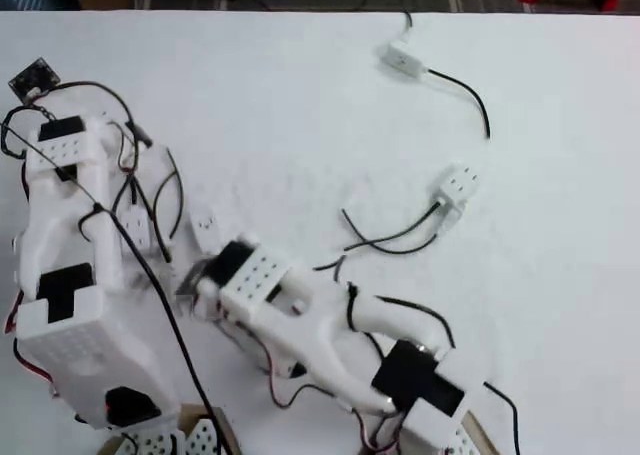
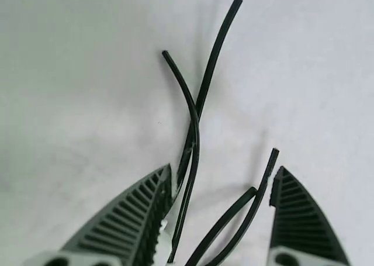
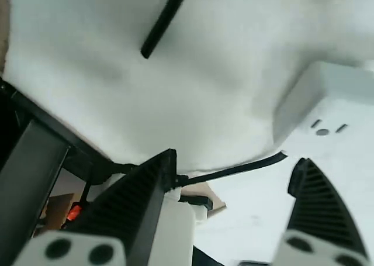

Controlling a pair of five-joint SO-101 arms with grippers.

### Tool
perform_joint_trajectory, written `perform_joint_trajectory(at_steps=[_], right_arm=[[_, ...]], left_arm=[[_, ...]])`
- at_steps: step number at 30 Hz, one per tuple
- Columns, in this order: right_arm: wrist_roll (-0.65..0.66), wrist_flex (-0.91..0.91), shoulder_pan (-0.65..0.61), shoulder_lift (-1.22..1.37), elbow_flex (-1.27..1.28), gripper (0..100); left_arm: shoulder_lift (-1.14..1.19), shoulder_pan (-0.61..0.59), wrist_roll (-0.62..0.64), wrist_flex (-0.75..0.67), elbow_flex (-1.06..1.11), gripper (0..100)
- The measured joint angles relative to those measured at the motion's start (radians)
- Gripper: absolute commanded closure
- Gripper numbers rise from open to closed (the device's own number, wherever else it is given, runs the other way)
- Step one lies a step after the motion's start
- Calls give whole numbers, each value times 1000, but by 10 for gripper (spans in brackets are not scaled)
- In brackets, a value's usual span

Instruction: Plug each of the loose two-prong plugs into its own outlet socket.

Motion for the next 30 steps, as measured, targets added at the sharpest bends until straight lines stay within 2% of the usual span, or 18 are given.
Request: perform_joint_trajectory(at_steps=[8,13,15,20,30], right_arm=[[0,14,-169,0,-2,690],[0,12,-164,0,-2,690],[20,-8,-120,3,-2,690],[193,-66,66,3,8,690],[425,-169,371,3,58,690]], left_arm=[[0,-3,0,0,0,724],[0,-3,0,0,0,724],[0,-3,0,-11,0,724],[0,-3,0,-25,0,724],[0,-3,0,-26,0,724]])
